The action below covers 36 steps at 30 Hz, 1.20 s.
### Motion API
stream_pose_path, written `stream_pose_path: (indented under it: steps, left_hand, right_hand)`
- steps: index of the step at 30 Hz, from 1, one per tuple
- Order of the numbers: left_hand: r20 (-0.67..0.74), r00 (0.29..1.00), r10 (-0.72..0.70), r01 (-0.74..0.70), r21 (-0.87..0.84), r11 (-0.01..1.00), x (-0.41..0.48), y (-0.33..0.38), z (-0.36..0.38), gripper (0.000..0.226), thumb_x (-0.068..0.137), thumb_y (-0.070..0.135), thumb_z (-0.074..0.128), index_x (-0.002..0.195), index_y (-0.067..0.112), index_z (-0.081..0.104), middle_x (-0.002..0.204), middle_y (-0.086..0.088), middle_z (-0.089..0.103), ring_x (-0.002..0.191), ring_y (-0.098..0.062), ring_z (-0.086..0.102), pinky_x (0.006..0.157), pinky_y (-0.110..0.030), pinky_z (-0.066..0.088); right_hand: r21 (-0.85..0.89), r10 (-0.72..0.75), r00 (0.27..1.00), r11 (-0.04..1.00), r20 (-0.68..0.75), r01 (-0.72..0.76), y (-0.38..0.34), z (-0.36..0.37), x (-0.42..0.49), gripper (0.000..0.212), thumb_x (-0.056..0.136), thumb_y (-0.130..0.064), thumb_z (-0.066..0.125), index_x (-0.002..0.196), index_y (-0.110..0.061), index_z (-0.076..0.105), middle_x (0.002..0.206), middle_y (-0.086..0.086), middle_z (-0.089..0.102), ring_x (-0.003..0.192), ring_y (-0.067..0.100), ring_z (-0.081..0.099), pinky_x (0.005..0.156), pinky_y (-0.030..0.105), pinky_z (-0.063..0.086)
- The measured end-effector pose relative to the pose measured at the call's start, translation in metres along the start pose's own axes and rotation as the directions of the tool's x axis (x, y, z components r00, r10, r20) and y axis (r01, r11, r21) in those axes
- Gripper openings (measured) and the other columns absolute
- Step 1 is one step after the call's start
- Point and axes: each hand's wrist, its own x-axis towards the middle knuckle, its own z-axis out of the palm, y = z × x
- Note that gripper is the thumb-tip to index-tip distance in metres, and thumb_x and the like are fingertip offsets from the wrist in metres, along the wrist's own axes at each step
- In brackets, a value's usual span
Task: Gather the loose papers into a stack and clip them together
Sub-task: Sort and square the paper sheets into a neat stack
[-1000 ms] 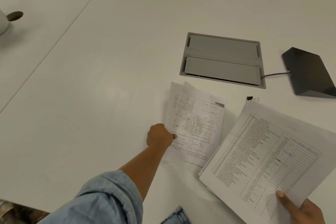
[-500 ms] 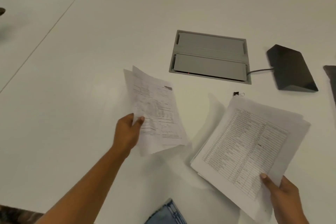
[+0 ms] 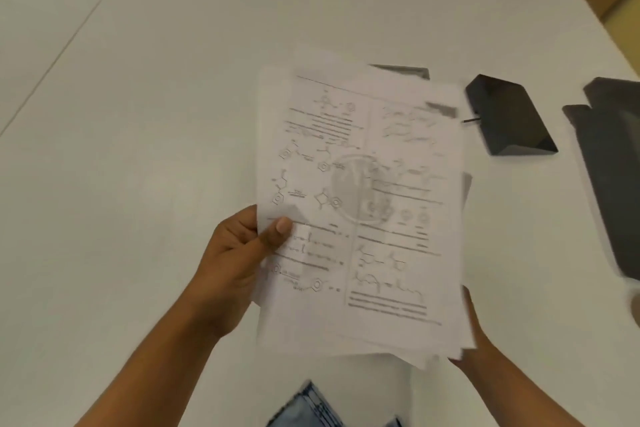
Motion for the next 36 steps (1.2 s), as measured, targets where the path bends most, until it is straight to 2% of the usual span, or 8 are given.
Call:
stream_pose_path:
  steps: [4, 7, 13, 17, 21, 27, 31, 36]
  left_hand:
    - [-0.032, 0.999, -0.03, 0.035, 0.164, 0.986, 0.002, -0.011, 0.003, 0.028, 0.078, 0.034, 0.073, 0.097, 0.015, 0.078, 0.101, -0.011, 0.079, 0.09, -0.03, 0.076, 0.07, -0.033, 0.061]
    - [-0.041, 0.997, -0.071, 0.08, 0.267, 0.96, 0.005, -0.018, 0.001, 0.02, 0.083, 0.031, 0.071, 0.097, 0.02, 0.078, 0.097, -0.006, 0.08, 0.086, -0.026, 0.077, 0.065, -0.03, 0.061]
    - [-0.224, 0.974, 0.037, 0.098, 0.561, 0.822, 0.014, -0.027, 0.001, 0.033, 0.081, 0.035, 0.077, 0.112, 0.035, 0.066, 0.111, 0.015, 0.072, 0.092, -0.02, 0.073, 0.073, -0.037, 0.064]
    - [-0.123, 0.977, -0.174, 0.201, 0.259, 0.945, 0.024, -0.026, -0.006, 0.048, 0.078, 0.041, 0.079, 0.122, 0.031, 0.064, 0.121, 0.006, 0.073, 0.104, -0.022, 0.072, 0.087, -0.048, 0.059]
    - [0.075, 0.911, -0.406, 0.405, 0.027, 0.914, 0.032, -0.025, -0.014, 0.052, 0.082, 0.036, 0.074, 0.129, 0.018, 0.063, 0.122, -0.013, 0.071, 0.11, -0.037, 0.069, 0.09, -0.056, 0.056]
    - [-0.013, 0.964, -0.265, 0.263, 0.186, 0.947, 0.043, -0.032, 0.002, 0.038, 0.089, 0.016, 0.071, 0.126, 0.016, 0.063, 0.116, -0.007, 0.075, 0.103, -0.03, 0.073, 0.087, -0.053, 0.058]
    - [-0.071, 0.988, -0.138, 0.151, 0.224, 0.963, 0.051, -0.035, 0.012, 0.037, 0.081, 0.011, 0.079, 0.115, 0.016, 0.066, 0.105, -0.003, 0.078, 0.09, -0.024, 0.076, 0.068, -0.038, 0.063]
    - [-0.247, 0.964, 0.097, -0.026, 0.275, 0.961, 0.062, -0.059, 0.019, 0.046, 0.073, 0.006, 0.085, 0.113, 0.018, 0.067, 0.107, -0.003, 0.076, 0.094, -0.022, 0.075, 0.073, -0.036, 0.063]
  right_hand:
    - [0.202, 0.135, 0.978, 0.965, 0.159, -0.166, -0.015, 0.013, -0.007, 0.047, 0.045, -0.02, 0.087, 0.073, -0.014, 0.05, 0.072, 0.017, 0.04, 0.064, 0.031, 0.038, 0.066, 0.038, 0.034]
    - [-0.074, -0.125, 0.983, 0.988, 0.132, 0.136, -0.023, 0.02, -0.015, 0.008, 0.077, -0.006, 0.074, 0.085, -0.003, 0.071, 0.093, 0.021, 0.073, 0.081, 0.04, 0.071, 0.068, 0.041, 0.057]
    - [0.014, -0.207, 0.962, 0.978, 0.177, 0.207, -0.03, 0.019, -0.016, 0.029, 0.08, -0.018, 0.068, 0.107, -0.017, 0.076, 0.11, 0.012, 0.076, 0.1, 0.031, 0.073, 0.072, 0.034, 0.059]
    - [0.009, -0.223, 0.956, 0.974, 0.19, 0.225, -0.036, 0.015, -0.015, 0.026, 0.089, -0.006, 0.06, 0.108, -0.014, 0.076, 0.109, 0.013, 0.076, 0.099, 0.031, 0.073, 0.075, 0.037, 0.059]
    - [-0.038, -0.247, 0.947, 0.965, 0.205, 0.26, -0.047, 0.015, -0.014, 0.035, 0.089, 0.003, 0.05, 0.095, -0.014, 0.079, 0.094, 0.012, 0.079, 0.085, 0.029, 0.076, 0.066, 0.034, 0.059]
    - [-0.028, -0.22, 0.947, 0.972, 0.234, 0.233, -0.058, 0.017, -0.005, 0.034, 0.095, -0.041, 0.051, 0.106, -0.023, 0.077, 0.112, 0.004, 0.076, 0.103, 0.021, 0.072, 0.079, 0.032, 0.058]
    - [-0.141, -0.328, 0.919, 0.921, 0.22, 0.362, -0.068, 0.026, 0.004, 0.032, 0.074, -0.021, 0.076, 0.106, -0.018, 0.075, 0.108, 0.004, 0.077, 0.099, 0.026, 0.073, 0.077, 0.033, 0.06]
    - [-0.141, -0.42, 0.878, 0.878, 0.228, 0.457, -0.073, 0.042, 0.011, 0.039, 0.08, 0.0, 0.075, 0.112, -0.021, 0.07, 0.113, 0.004, 0.075, 0.105, 0.025, 0.07, 0.084, 0.038, 0.059]
